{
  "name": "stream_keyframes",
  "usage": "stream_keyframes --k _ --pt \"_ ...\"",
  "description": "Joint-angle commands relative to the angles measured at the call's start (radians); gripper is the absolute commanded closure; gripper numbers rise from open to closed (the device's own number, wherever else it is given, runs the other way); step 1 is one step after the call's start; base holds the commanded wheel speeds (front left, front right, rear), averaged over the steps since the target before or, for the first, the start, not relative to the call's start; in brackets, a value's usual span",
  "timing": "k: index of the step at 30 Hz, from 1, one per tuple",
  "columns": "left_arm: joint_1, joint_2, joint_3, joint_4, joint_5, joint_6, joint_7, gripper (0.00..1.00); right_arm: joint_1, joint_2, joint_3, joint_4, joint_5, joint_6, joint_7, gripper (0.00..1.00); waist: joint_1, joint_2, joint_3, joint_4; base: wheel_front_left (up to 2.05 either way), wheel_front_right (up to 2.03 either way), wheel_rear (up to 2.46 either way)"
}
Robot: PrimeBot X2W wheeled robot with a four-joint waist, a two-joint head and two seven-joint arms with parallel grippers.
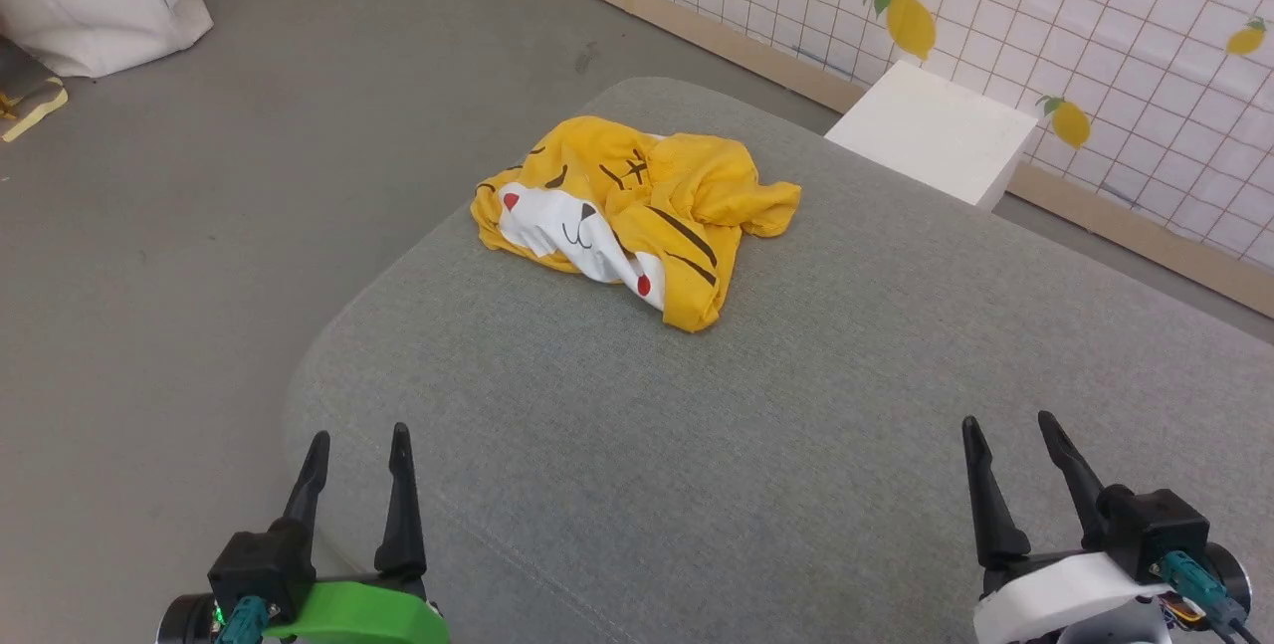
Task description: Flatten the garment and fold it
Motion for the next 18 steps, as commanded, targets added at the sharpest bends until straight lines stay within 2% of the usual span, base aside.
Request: stream_keyframes --k 1,8,14,18 --pt "0.012 -0.006 0.003 0.001 -0.005 0.0 -0.008 0.0 0.008 0.001 -0.001 0.003 0.011 -0.001 -0.006 0.0 0.0 0.0 -0.001 -0.001 0.0 0.0 0.0" --pt "0.012 -0.006 0.012 0.0 -0.002 -0.006 -0.008 0.0 0.008 0.001 0.004 0.011 0.02 -0.001 -0.006 0.0 0.0 0.0 -0.011 -0.008 0.0 0.0 0.0" --pt "-0.049 -0.003 0.027 0.004 -0.038 -0.029 -0.006 0.0 0.008 0.001 0.003 0.001 0.016 -0.001 -0.006 0.0 0.0 0.0 -0.005 -0.019 0.0 0.0 0.0" --pt "-0.154 0.035 0.017 -0.032 -0.046 -0.052 0.054 0.0 0.004 0.001 -0.002 -0.015 -0.004 -0.001 -0.006 0.0 0.0 0.0 0.018 -0.033 0.0 0.0 0.0"
